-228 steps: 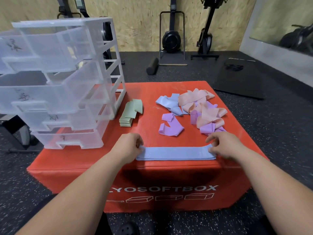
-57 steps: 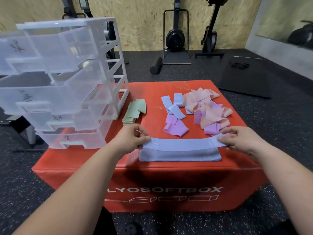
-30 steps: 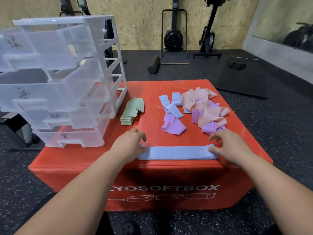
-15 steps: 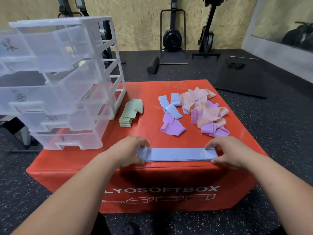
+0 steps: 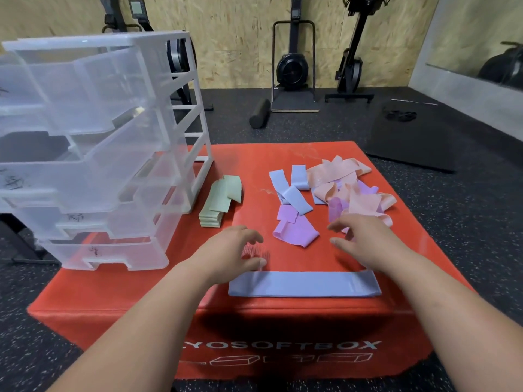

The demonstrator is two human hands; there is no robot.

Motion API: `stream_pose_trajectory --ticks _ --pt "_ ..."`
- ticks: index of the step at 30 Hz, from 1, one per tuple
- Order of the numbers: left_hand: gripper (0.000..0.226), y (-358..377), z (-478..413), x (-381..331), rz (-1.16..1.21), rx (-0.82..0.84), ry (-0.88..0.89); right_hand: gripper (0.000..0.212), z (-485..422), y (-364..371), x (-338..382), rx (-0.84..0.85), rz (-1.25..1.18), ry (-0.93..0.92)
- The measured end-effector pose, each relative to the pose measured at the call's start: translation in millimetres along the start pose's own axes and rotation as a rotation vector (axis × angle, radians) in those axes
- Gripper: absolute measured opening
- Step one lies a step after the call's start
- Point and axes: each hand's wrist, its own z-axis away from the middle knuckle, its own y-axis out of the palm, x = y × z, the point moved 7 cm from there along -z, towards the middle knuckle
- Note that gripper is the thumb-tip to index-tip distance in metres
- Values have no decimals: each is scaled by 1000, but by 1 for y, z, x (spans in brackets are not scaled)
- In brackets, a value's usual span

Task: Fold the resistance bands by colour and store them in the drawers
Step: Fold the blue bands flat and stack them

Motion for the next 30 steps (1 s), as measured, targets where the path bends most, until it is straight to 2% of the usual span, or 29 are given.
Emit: stream_pose_trajectory --ticks 6,10,14,17,20,30 --pt "45 6 -32 9 8 -69 -10 41 -60 26 24 -57 56 -7" --pt "41 12 -48 15 27 -100 -20 41 -87 43 20 -54 40 18" --pt "38 19 -61 19 44 -98 -24 41 -105 55 13 -32 142 60" --pt "36 22 -69 18 54 -111 -21 38 -114 62 8 -12 151 110" --pt "33 23 -72 16 76 -115 -7 27 -119 60 2 -60 126 120" --pt "31 16 -62 3 71 -114 4 14 -117 52 5 -181 230 69"
